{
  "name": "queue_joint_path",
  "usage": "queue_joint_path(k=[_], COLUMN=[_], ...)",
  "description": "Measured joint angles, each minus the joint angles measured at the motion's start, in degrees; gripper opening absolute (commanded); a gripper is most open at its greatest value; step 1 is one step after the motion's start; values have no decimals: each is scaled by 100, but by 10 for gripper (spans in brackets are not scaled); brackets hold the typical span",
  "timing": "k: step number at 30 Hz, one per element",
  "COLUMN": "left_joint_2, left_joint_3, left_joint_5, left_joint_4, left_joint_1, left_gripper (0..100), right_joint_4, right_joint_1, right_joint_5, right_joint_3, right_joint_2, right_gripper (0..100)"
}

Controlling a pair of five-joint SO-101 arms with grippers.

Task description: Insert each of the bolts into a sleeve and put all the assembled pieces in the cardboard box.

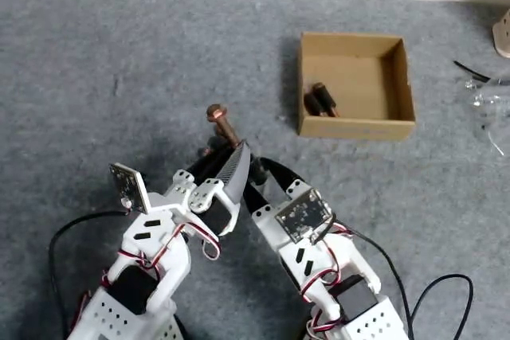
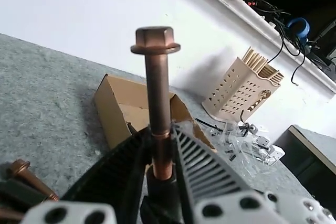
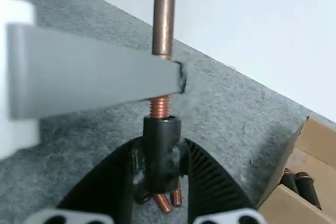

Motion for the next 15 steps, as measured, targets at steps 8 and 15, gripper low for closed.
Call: queue_joint_path(k=[8, 15], left_joint_2=[0, -9], left_joint_3=[0, 0], left_joint_5=[0, 0], left_joint_4=[53, 141], left_joint_1=[0, 26], left_gripper=[6, 6], right_joint_4=[0, 0], right_joint_1=[0, 53], right_joint_5=[-26, -26], right_joint_3=[0, 0], right_joint_2=[0, 0], right_gripper=[5, 5])
